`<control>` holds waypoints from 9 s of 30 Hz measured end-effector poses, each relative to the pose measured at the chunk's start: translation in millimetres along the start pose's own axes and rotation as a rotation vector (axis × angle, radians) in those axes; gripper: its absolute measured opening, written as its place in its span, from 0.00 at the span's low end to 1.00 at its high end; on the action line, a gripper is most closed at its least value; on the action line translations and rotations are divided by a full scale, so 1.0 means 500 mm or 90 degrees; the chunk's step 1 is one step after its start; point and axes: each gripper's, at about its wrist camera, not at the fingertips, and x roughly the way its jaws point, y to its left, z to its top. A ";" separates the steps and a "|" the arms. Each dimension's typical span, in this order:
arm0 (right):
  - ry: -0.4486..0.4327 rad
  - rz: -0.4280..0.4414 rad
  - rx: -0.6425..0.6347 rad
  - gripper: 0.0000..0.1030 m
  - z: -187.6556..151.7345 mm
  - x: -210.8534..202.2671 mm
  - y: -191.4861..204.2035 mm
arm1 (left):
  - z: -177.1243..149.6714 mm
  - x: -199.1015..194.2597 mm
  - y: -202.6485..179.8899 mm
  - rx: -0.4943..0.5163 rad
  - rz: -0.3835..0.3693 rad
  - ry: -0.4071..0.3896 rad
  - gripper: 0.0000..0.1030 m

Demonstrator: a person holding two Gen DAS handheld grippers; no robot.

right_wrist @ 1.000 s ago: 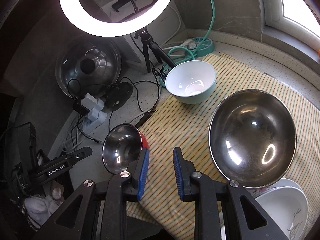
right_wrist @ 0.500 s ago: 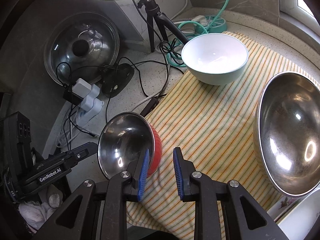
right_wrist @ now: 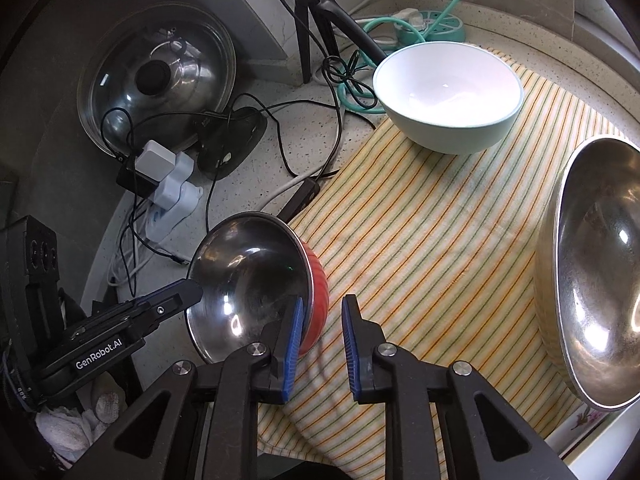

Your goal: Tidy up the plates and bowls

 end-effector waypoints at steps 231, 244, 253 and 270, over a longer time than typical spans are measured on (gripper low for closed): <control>-0.072 -0.049 0.183 0.14 0.262 -0.062 -0.243 | 0.232 0.152 -0.202 -0.033 -0.163 -0.037 0.11; -0.059 -0.064 0.179 0.14 0.265 -0.043 -0.252 | 0.238 0.177 -0.203 -0.036 -0.156 -0.021 0.11; -0.051 -0.067 0.175 0.06 0.264 -0.034 -0.254 | 0.243 0.191 -0.207 -0.034 -0.153 -0.013 0.09; -0.054 -0.057 0.167 0.05 0.257 -0.052 -0.240 | 0.234 0.165 -0.200 -0.028 -0.151 -0.025 0.09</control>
